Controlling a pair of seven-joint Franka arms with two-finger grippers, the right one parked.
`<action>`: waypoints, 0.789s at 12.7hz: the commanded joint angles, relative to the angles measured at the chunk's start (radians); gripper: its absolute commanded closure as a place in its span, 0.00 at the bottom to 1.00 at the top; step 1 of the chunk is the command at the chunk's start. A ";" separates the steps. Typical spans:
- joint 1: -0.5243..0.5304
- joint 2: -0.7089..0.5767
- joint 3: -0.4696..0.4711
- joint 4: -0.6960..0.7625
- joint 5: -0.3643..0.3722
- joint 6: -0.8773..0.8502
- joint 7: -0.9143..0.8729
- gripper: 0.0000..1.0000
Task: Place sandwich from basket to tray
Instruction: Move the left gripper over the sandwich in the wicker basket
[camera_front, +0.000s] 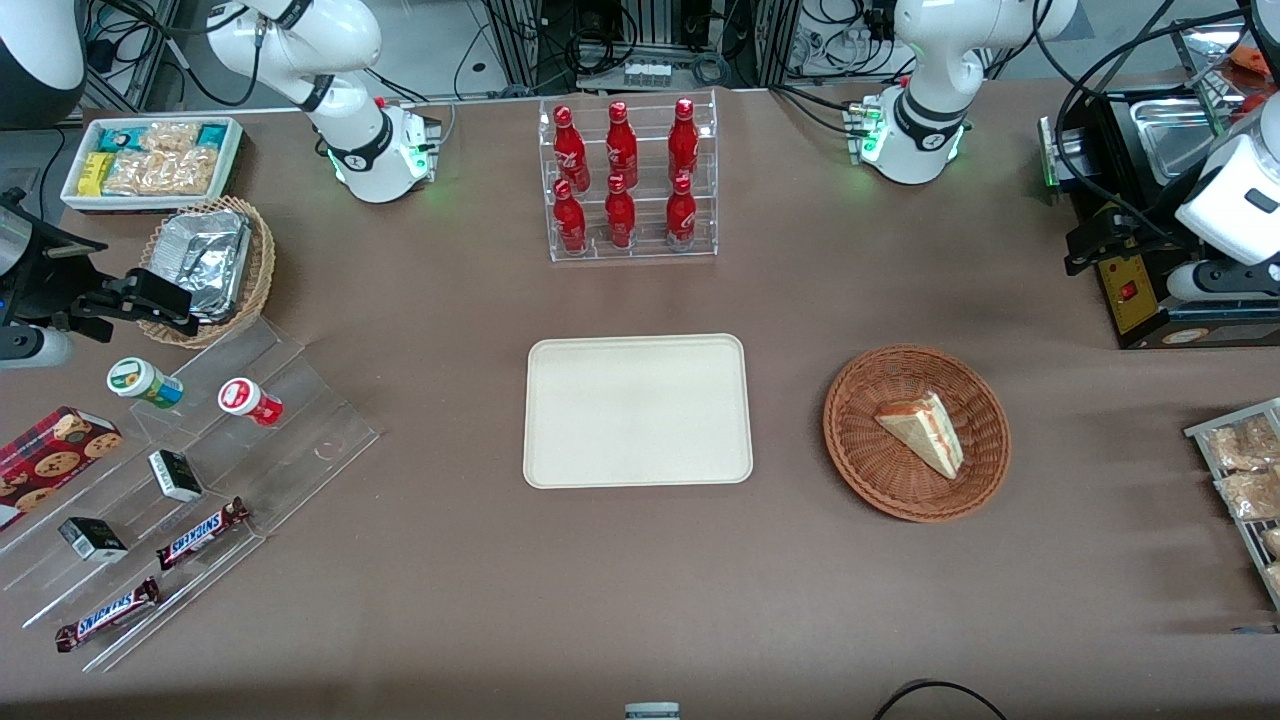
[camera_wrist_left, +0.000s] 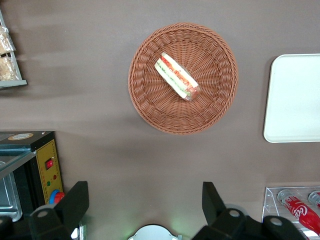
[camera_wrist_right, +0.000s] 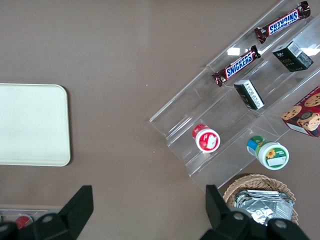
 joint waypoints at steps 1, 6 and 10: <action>-0.006 0.007 -0.004 0.012 0.005 -0.013 -0.016 0.00; 0.001 0.094 -0.001 0.007 -0.002 0.076 -0.058 0.00; 0.006 0.189 0.002 0.004 -0.008 0.186 -0.161 0.00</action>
